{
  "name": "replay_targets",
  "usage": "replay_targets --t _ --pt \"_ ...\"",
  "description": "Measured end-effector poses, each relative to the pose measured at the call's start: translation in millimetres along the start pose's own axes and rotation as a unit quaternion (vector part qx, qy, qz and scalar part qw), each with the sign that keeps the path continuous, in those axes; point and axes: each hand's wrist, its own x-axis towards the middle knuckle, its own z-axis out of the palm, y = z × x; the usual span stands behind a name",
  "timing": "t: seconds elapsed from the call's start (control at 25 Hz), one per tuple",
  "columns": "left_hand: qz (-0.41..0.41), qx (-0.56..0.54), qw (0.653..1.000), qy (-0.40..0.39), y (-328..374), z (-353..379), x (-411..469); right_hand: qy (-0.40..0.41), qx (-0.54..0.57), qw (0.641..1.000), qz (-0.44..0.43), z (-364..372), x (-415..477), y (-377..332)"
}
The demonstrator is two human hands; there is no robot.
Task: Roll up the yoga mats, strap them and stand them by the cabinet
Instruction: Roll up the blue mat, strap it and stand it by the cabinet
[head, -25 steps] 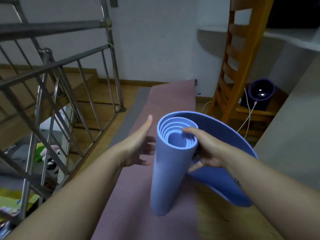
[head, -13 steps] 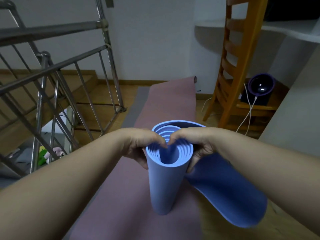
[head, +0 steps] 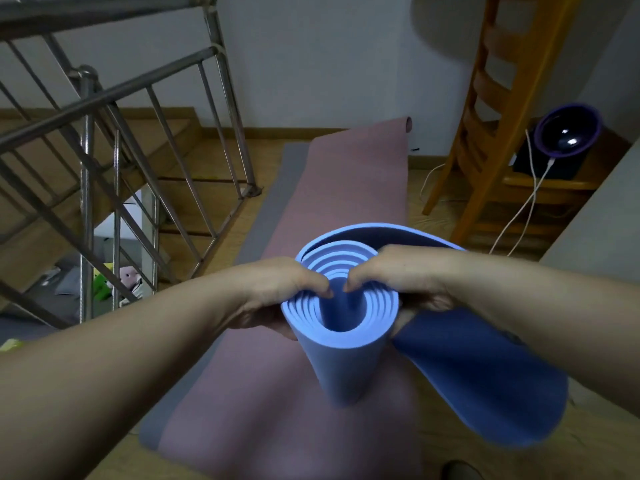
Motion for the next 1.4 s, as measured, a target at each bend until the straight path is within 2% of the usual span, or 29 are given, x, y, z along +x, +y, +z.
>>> replay_targets --t 0.24,0.36,0.48,0.72,0.84,0.96,1.0,1.08,1.16,1.24,1.32,1.4 --pt "0.019 0.002 1.000 -0.004 -5.0 7.7 0.5 0.058 0.037 0.997 -0.038 13.3 -16.8 9.6" --pt "0.017 -0.004 1.000 -0.009 -11.6 5.3 -0.3 0.110 0.003 0.990 -0.090 26.8 -18.9 21.1" --pt "0.017 -0.022 0.999 -0.019 -16.6 3.5 -1.6 0.116 -0.035 0.987 -0.103 29.6 -15.2 20.9" --pt "0.042 -0.034 0.997 -0.052 -16.5 13.6 4.3 0.138 -0.028 0.983 -0.116 22.1 -14.5 32.1" --pt "0.053 -0.050 0.997 -0.022 -13.8 10.9 9.7 0.180 0.026 0.976 -0.116 19.7 0.6 29.9" --pt "0.043 -0.021 0.999 0.022 6.7 1.6 10.5 0.172 0.065 0.981 -0.067 9.1 11.9 12.6" --pt "0.042 0.005 0.998 0.048 15.7 0.2 10.3 0.175 0.045 0.982 -0.059 5.0 13.8 7.9" --pt "0.047 0.041 0.993 0.100 34.4 5.4 10.9 0.218 -0.074 0.970 -0.079 -5.2 15.9 -0.4" --pt "0.061 0.071 0.984 0.154 42.6 21.2 17.0 0.278 -0.237 0.925 -0.099 -12.5 14.1 -7.0" --pt "0.097 0.113 0.965 0.217 39.6 37.0 26.1 0.290 -0.351 0.885 -0.100 -13.2 11.0 -12.1" --pt "0.123 0.139 0.952 0.245 32.1 40.1 34.4 0.274 -0.387 0.876 -0.089 -8.4 14.5 -9.5" --pt "0.136 0.143 0.950 0.241 28.8 30.3 39.5 0.251 -0.339 0.903 -0.085 -5.2 23.0 -7.5"
